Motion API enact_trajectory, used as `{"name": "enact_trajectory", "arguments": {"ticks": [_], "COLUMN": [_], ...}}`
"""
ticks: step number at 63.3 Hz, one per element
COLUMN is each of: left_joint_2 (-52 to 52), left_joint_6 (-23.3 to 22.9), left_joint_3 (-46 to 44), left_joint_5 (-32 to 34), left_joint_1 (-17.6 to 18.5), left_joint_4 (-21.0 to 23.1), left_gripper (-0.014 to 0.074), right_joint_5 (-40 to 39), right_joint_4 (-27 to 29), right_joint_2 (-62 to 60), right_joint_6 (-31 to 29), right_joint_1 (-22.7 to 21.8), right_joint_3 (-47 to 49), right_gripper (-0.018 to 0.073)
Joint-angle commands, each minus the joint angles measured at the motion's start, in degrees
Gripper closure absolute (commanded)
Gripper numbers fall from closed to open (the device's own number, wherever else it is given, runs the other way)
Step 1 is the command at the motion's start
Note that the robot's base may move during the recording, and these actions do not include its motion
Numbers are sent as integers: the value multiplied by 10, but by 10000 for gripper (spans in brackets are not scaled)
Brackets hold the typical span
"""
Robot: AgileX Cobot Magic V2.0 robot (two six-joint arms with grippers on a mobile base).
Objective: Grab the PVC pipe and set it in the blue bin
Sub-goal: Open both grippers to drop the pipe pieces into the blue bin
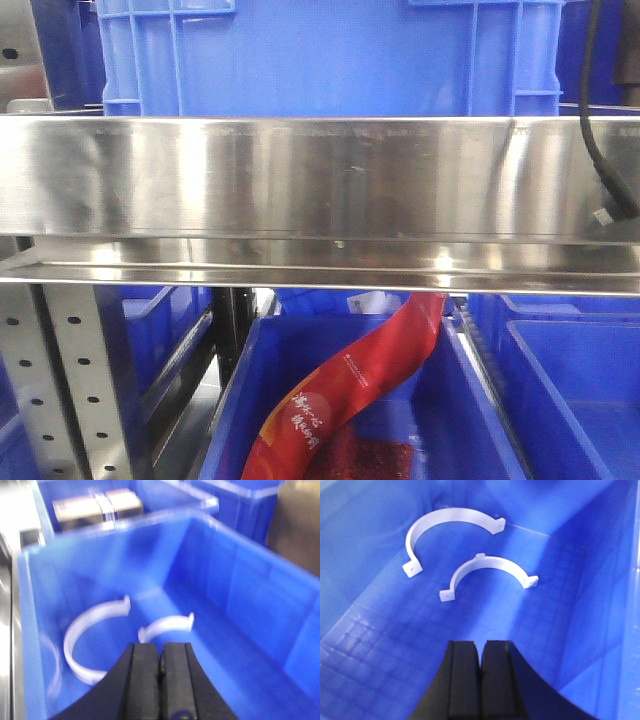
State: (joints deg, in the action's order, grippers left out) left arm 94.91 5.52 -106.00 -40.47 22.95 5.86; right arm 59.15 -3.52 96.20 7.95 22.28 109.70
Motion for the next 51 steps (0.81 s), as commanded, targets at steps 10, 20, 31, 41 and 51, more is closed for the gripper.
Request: {"name": "enact_trajectory", "arguments": {"ticks": [10,20,31,41,51], "left_joint_2": [-76,-166,-261,-354,-439], "left_joint_6": [-15,-15,-16,-16,-16], "left_joint_3": [35,153,311,443,557], "left_joint_5": [-9,74,167,251,298], "left_joint_1": [15,35,36,36,36], "left_joint_4": [15,15,15,32,60], "left_gripper": [708,708,708,708,708], "right_joint_5": [-23,-129,-241,-309,-356], "right_joint_4": [4,4,-2,-2,-2], "right_joint_2": [-61,-128,-220,-315,-410], "right_joint_6": [-5,-5,-5,-5,-5], "right_joint_1": [8,8,8,8,8], "right_joint_3": [-11,-83,-236,-388,-520], "right_gripper": [728,728,728,728,728]}}
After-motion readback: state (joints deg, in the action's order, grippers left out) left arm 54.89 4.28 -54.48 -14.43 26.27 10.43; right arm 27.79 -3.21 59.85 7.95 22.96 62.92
